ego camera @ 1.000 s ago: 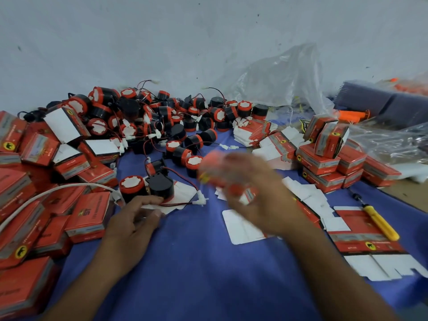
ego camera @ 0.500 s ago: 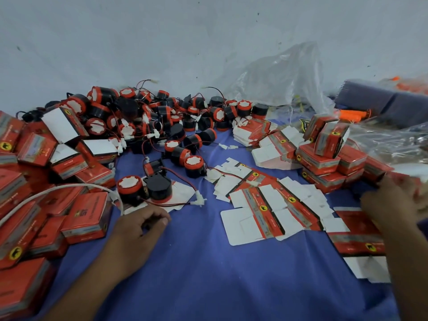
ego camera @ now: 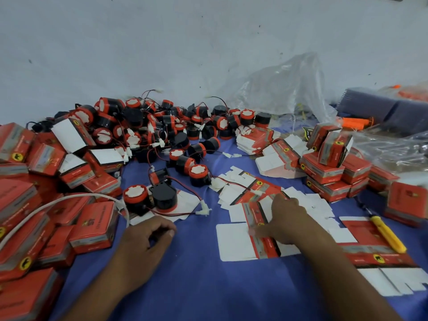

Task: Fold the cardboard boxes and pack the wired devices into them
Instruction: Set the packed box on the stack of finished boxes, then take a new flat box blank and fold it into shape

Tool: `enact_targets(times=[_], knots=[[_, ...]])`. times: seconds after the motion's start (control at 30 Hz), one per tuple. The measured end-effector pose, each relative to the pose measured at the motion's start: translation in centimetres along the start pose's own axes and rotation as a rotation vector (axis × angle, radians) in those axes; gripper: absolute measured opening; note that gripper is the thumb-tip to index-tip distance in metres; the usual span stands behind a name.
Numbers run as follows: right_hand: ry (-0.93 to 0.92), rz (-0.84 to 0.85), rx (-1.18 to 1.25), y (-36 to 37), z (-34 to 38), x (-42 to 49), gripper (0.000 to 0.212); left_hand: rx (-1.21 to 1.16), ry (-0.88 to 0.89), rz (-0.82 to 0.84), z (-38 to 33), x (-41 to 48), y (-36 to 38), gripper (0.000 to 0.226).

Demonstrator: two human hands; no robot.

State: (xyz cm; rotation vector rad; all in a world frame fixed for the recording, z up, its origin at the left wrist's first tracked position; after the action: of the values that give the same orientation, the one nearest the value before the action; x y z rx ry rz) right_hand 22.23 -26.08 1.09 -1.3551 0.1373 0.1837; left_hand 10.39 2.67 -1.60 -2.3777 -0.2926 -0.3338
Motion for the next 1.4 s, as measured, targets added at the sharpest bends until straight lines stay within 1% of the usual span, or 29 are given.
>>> enact_targets(times=[0.07, 0.13, 0.17, 0.23, 0.27, 0.3, 0.33, 0.37, 0.4, 0.43, 0.47, 0.5, 0.53, 0.57, 0.6, 0.7, 0.77, 0.83, 0.93, 0.97, 1.1, 1.17, 1.2, 1.23, 1.33, 1.37, 1.4], knots=[[-0.062, -0.010, 0.156, -1.0, -0.3, -0.5, 0.083, 0.003, 0.012, -0.001, 0.1, 0.0, 0.0, 0.026], [-0.150, -0.102, 0.376, -2.5, -0.2, -1.2, 0.060, -0.022, 0.012, -0.016, -0.1, 0.1, 0.0, 0.025], [-0.204, -0.170, 0.531, -3.2, 0.0, -1.7, 0.049, -0.044, 0.012, -0.039, -0.4, 0.1, 0.0, 0.023], [-0.338, -0.310, 0.867, -4.5, 1.4, -3.1, 0.028, -0.050, 0.051, -0.151, -1.3, -0.1, -0.1, 0.021], [-0.408, -0.365, 1.016, -4.6, 2.4, -4.1, 0.022, -0.040, 0.086, -0.221, -1.8, -0.2, -0.2, 0.022], [-0.471, -0.390, 1.133, -4.1, 3.5, -4.9, 0.021, -0.049, 0.112, -0.265, -2.1, -0.3, -0.2, 0.025], [-0.536, -0.393, 1.188, -3.3, 4.6, -5.8, 0.019, -0.097, 0.117, -0.272, -2.4, -0.4, 0.1, 0.033], [-0.620, -0.371, 1.176, -2.1, 5.7, -6.5, 0.015, -0.195, 0.099, -0.233, -2.8, -0.6, 0.5, 0.048], [-0.729, -0.320, 1.102, -0.8, 6.7, -7.2, 0.012, -0.328, 0.071, -0.155, -3.0, -0.7, 1.0, 0.062], [-0.855, -0.257, 0.976, 0.4, 7.6, -7.8, 0.013, -0.468, 0.042, -0.063, -3.3, -0.9, 1.6, 0.071], [-0.982, -0.203, 0.826, 1.6, 8.2, -8.1, 0.017, -0.593, 0.006, 0.009, -3.4, -1.1, 2.2, 0.073], [-1.093, -0.174, 0.681, 2.6, 8.4, -8.1, 0.023, -0.697, -0.048, 0.041, -3.3, -1.3, 2.5, 0.066], [-1.154, -0.155, 0.594, 3.2, 8.5, -7.9, 0.031, -0.763, -0.099, 0.035, -3.2, -1.4, 2.5, 0.056], [-1.159, -0.141, 0.576, 3.4, 8.6, -7.7, 0.039, -0.799, -0.132, 0.020, -3.0, -1.3, 2.1, 0.049], [-1.130, -0.141, 0.593, 3.5, 8.6, -7.5, 0.047, -0.832, -0.147, 0.026, -2.8, -1.1, 1.8, 0.050], [-1.009, -0.159, 0.643, 3.8, 8.7, -6.9, 0.074, -0.975, -0.157, 0.121, -2.4, -0.8, 1.1, 0.064], [-0.978, -0.127, 0.665, 4.0, 8.7, -6.5, 0.086, -0.989, -0.151, 0.165, -2.5, -0.9, 1.1, 0.066], [-0.966, -0.103, 0.676, 4.2, 8.8, -6.3, 0.092, -0.987, -0.151, 0.190, -2.6, -0.9, 1.1, 0.074], [-0.974, -0.097, 0.657, 4.2, 9.0, -6.1, 0.094, -1.062, -0.209, 0.196, -3.2, -0.8, 0.3, 0.088], [-0.975, -0.102, 0.647, 4.2, 9.1, -6.1, 0.094, -1.076, -0.222, 0.186, -3.5, -0.8, 0.0, 0.087], [-0.990, -0.095, 0.649, 4.1, 9.2, -6.2, 0.100, -1.128, -0.213, 0.178, -4.1, -0.7, -0.4, 0.070], [-0.990, -0.065, 0.687, 4.2, 9.1, -6.3, 0.103, -1.126, -0.214, 0.191, -4.3, -0.8, -0.6, 0.070], [-0.985, -0.047, 0.703, 4.3, 9.1, -6.3, 0.105, -1.134, -0.231, 0.202, -4.4, -0.9, -0.6, 0.074], [-0.980, -0.027, 0.714, 4.3, 9.1, -6.4, 0.106, -1.153, -0.260, 0.211, -4.3, -1.0, -0.5, 0.082], [-0.950, 0.067, 0.794, 4.6, 9.1, -6.4, 0.109, -1.197, -0.380, 0.207, -3.6, -1.4, -0.4, 0.126], [-0.938, 0.116, 0.845, 4.5, 9.1, -6.4, 0.110, -1.208, -0.382, 0.229, -3.4, -1.5, -0.4, 0.131], [-0.932, 0.160, 0.884, 4.4, 9.1, -6.4, 0.111, -1.214, -0.378, 0.255, -3.4, -1.5, -0.5, 0.132]])
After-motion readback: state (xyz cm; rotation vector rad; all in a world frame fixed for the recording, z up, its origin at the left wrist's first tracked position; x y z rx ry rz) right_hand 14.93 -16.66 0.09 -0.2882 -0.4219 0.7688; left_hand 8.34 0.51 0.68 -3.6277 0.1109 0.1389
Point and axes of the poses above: each hand's wrist, its own x-axis towards the middle knuckle, its own y-axis out of the palm, z = x × y, the point moved 1 cm from there along x, towards the middle knuckle, and after that the axes turned 3 degrees about -y, right-handed, at the moved point
